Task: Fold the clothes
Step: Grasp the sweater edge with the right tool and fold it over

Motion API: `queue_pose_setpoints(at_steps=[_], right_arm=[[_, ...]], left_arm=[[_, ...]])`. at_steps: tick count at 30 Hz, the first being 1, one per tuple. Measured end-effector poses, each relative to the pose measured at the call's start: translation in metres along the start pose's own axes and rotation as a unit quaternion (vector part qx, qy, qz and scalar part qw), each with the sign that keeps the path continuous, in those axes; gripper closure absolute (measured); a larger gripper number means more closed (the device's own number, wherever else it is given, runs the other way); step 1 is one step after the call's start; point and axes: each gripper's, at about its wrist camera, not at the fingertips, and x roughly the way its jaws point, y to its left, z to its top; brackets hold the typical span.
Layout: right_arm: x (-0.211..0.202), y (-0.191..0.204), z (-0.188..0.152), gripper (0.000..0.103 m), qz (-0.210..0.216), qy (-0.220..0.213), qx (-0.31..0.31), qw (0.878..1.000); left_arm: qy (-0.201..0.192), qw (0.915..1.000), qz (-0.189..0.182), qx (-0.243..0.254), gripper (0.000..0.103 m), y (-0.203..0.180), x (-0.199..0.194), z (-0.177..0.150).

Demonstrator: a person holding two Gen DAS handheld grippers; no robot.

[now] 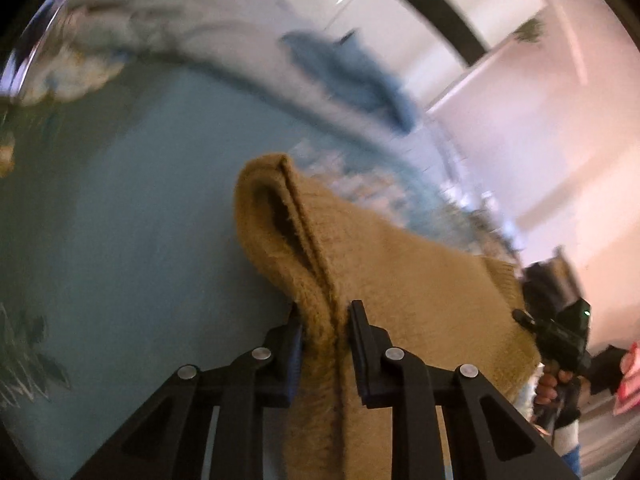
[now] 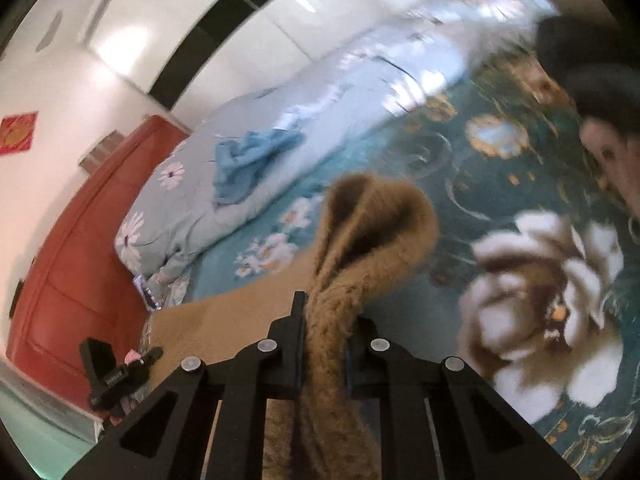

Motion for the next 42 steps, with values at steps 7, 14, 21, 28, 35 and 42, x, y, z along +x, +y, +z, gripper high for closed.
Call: queue_pose_setpoints(at_steps=[7, 14, 21, 28, 35, 42], right_arm=[[0.024, -0.044, -0.018, 0.087, -0.005, 0.036, 0.057, 0.998], [0.013, -0.045, -0.031, 0.068, -0.015, 0.056, 0.046, 0.997], [-0.003, -0.049, -0.059, 0.064, 0.008, 0.067, 0.062, 0.996], [-0.015, -0.036, -0.074, 0.077, -0.013, 0.053, 0.071, 0.996], [-0.033, 0.011, -0.061, 0.083, -0.055, 0.028, 0.027, 0.998], [-0.023, 0.126, -0.043, 0.084, -0.083, 0.03, -0.107, 0.99]], left_arm=[[0.013, 0.9997, 0.001, -0.023, 0.077, 0.016, 0.008, -0.005], [-0.022, 0.9987, 0.046, 0.007, 0.077, 0.001, -0.032, -0.012], [0.032, 0.9944, -0.019, 0.099, 0.077, -0.083, -0.003, -0.046], [0.106, 0.9745, -0.047, 0.192, 0.077, -0.157, 0.05, -0.092], [0.115, 0.9719, -0.052, 0.199, 0.077, -0.16, 0.056, -0.099], [0.011, 0.9908, -0.054, 0.124, 0.077, -0.094, -0.02, -0.055]])
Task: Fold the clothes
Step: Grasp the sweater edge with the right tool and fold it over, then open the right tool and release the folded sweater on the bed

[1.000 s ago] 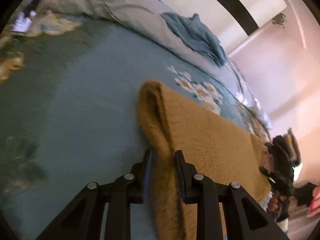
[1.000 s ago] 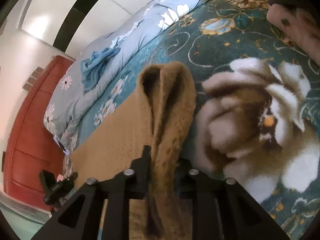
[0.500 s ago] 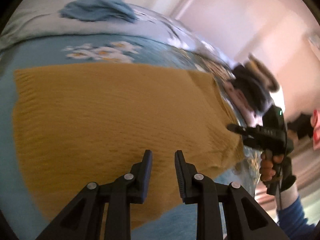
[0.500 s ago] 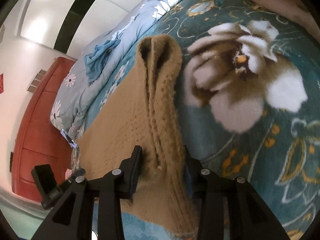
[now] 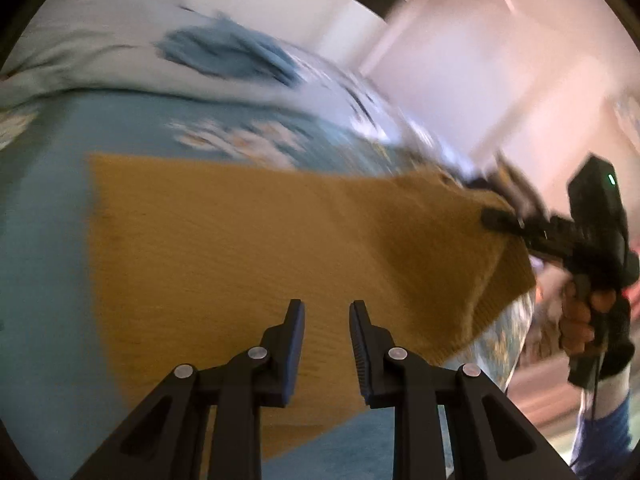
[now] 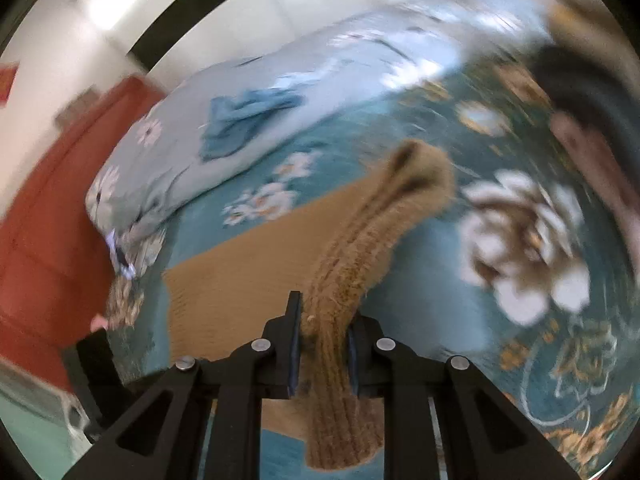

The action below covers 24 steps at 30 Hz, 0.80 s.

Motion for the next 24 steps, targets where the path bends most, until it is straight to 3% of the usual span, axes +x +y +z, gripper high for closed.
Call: queue_pose_setpoints(at_steps=[5, 9, 14, 17, 24], right_arm=[[0.033, 0.101, -0.002, 0.084, 0.011, 0.028, -0.129, 0.991], [0.07, 0.159, -0.022, 0.084, 0.036, 0.061, -0.198, 0.978], [0.115, 0.195, -0.051, 0.084, 0.066, 0.115, -0.225, 0.965], [0.14, 0.204, -0.069, 0.084, 0.052, 0.144, -0.238, 0.959], [0.139, 0.212, -0.075, 0.084, 0.052, 0.131, -0.24, 0.96]], left_arm=[[-0.059, 0.9939, 0.043, -0.083, 0.077, 0.072, -0.052, 0.003], [-0.078, 0.9862, 0.075, -0.125, 0.077, 0.11, -0.077, -0.01], [-0.084, 0.9787, 0.091, -0.163, 0.077, 0.137, -0.085, -0.022], [-0.08, 0.978, 0.09, -0.17, 0.077, 0.14, -0.078, -0.024], [-0.076, 0.9851, 0.066, -0.139, 0.077, 0.121, -0.068, -0.003]])
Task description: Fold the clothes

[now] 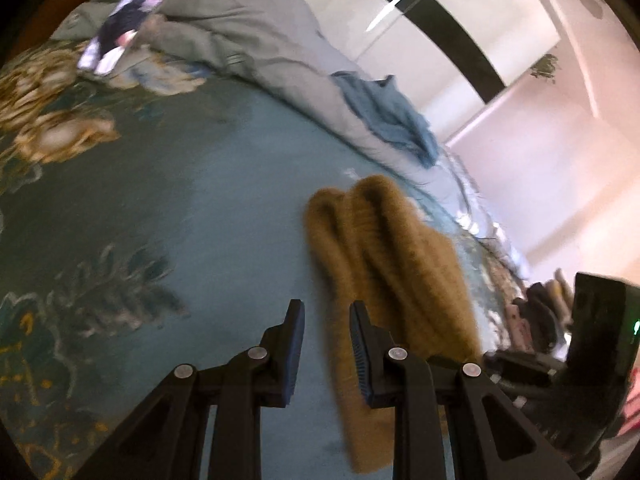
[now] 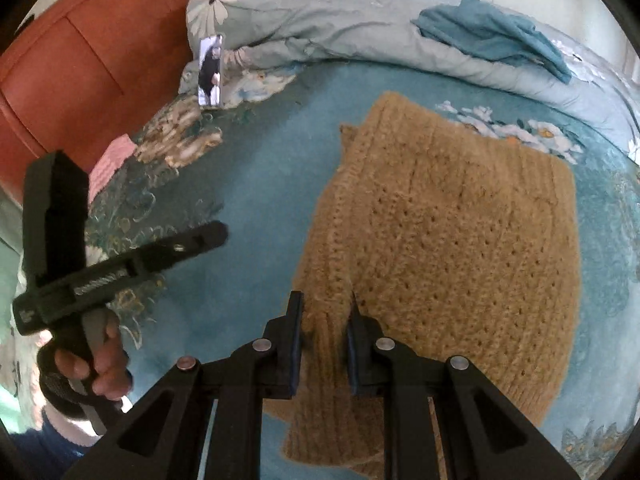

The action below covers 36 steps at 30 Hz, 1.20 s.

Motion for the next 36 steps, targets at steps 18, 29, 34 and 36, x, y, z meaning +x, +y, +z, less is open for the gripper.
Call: queue_pose_setpoints(at_steps=[18, 29, 34, 36], right_arm=[[-0.033, -0.015, -0.035, 0.073, 0.049, -0.031, -0.017, 0.998], [-0.086, -0.153, -0.119, 0.067, 0.024, -0.104, 0.226, 0.968], [-0.079, -0.161, -0.129, 0.067, 0.046, -0.101, 0.249, 0.962], [-0.08, -0.162, -0.131, 0.067, 0.062, -0.107, 0.25, 0.96]], left_arm=[[0.075, 0.9957, -0.046, 0.031, 0.054, -0.059, 0.057, 0.009], [0.085, 0.9951, -0.045, 0.023, 0.09, -0.065, 0.073, 0.003], [0.056, 0.9972, -0.047, 0.014, 0.09, -0.054, 0.048, 0.005], [0.05, 0.9979, -0.038, 0.016, 0.09, -0.047, 0.041, 0.004]])
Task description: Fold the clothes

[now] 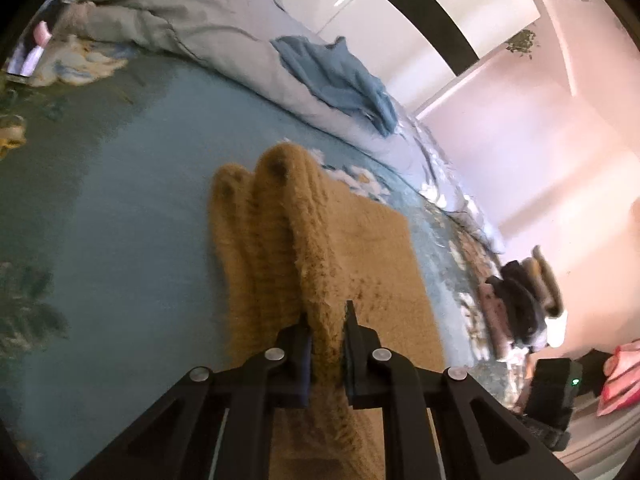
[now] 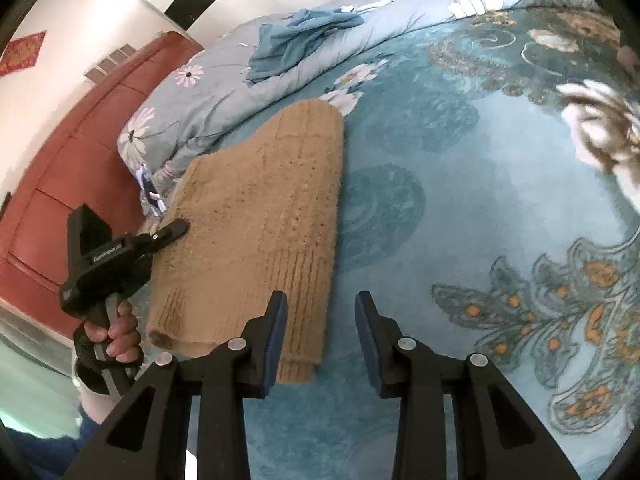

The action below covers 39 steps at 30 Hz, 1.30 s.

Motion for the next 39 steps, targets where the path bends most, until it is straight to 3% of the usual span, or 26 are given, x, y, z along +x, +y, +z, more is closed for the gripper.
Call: queue_pose_setpoints(at_steps=[5, 10, 13, 18, 20, 22, 26, 30, 34, 39], right_arm=[[0.01, -0.003, -0.004, 0.065, 0.018, 0.007, 0.013, 1.0], [0.023, -0.007, -0.01, 0.056, 0.037, 0.021, 0.037, 0.998], [0.036, -0.009, -0.011, 0.055, 0.039, 0.032, 0.05, 0.997], [0.045, -0.011, -0.017, 0.055, 0.082, 0.035, 0.071, 0.994], [0.048, -0.009, -0.019, 0.073, 0.089, 0.038, 0.074, 0.993], [0.049, -0.009, -0.019, 0.08, 0.09, 0.038, 0.078, 0.992], [0.031, -0.021, 0.001, 0.083, 0.099, 0.034, 0.077, 0.992], [0.001, -0.052, 0.056, 0.084, 0.041, 0.019, 0.055, 0.997], [-0.006, -0.081, 0.121, 0.084, -0.012, 0.033, 0.033, 0.999], [0.006, -0.106, 0.152, 0.084, -0.042, 0.061, 0.025, 0.997]], left_arm=[[0.017, 0.9994, 0.01, -0.03, 0.09, 0.026, 0.018, -0.01], [0.016, 0.9998, 0.006, 0.01, 0.086, 0.009, 0.012, -0.007], [-0.004, 0.9998, 0.005, 0.017, 0.083, 0.006, -0.002, -0.001], [-0.041, 0.9987, 0.025, 0.015, 0.08, 0.01, -0.022, 0.013], [-0.052, 0.9982, 0.03, 0.008, 0.079, 0.014, -0.027, 0.019], [-0.061, 0.9976, 0.034, 0.004, 0.079, 0.016, -0.03, 0.025], [-0.064, 0.9975, 0.029, 0.003, 0.078, 0.016, -0.028, 0.034], [-0.058, 0.9978, 0.025, 0.02, 0.075, 0.008, -0.016, 0.042], [-0.032, 0.9986, 0.012, 0.041, 0.071, -0.01, 0.012, 0.054], [0.03, 0.998, -0.03, 0.047, 0.062, -0.024, 0.061, 0.072]])
